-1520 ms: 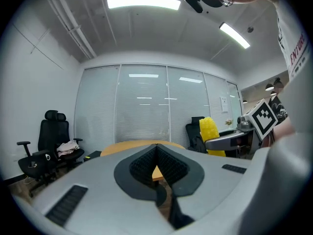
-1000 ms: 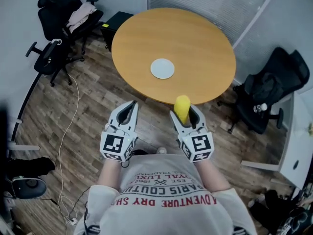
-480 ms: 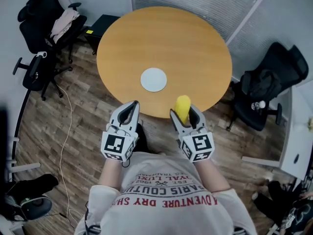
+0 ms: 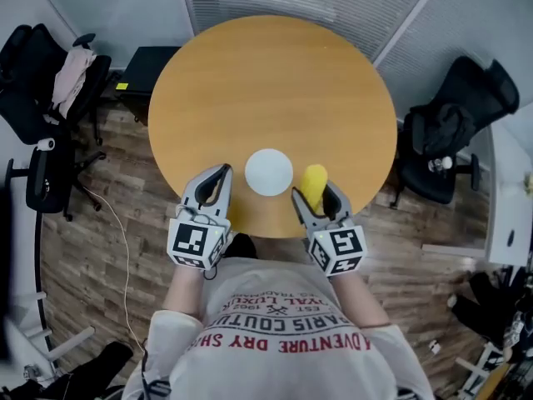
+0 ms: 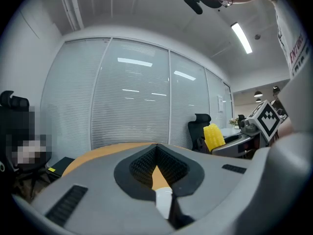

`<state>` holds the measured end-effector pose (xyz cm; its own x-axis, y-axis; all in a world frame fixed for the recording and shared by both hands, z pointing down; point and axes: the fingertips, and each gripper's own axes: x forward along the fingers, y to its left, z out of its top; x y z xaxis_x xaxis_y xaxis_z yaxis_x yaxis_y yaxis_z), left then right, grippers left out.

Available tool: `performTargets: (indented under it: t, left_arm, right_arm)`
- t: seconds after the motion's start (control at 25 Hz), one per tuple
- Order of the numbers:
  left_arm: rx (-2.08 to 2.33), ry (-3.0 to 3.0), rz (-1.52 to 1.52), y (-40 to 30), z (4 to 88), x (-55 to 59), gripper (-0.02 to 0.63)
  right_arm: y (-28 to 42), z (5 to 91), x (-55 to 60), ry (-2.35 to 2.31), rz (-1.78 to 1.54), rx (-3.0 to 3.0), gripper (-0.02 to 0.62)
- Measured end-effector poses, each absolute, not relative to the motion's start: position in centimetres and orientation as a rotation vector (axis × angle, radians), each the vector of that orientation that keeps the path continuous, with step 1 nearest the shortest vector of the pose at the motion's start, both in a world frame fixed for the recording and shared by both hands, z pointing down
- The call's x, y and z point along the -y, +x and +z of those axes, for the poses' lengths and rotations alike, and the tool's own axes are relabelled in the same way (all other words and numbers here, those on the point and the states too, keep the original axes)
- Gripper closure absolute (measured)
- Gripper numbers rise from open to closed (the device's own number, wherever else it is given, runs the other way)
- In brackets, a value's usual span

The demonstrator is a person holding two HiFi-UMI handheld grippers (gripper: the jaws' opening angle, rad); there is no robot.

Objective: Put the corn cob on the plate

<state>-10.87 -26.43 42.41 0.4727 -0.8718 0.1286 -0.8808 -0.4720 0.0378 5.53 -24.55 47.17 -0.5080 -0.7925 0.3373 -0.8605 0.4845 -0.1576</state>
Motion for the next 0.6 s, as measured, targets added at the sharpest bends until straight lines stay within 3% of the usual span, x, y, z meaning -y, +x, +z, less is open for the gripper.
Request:
performTargets:
  t: [0.6]
  left_arm:
    - [1.28,2.694,0.26,-14.2,48.3,34.6,0.574]
  right_arm:
    - [0.3,58.7,30.8,1.369,0.759,2.199,0.325]
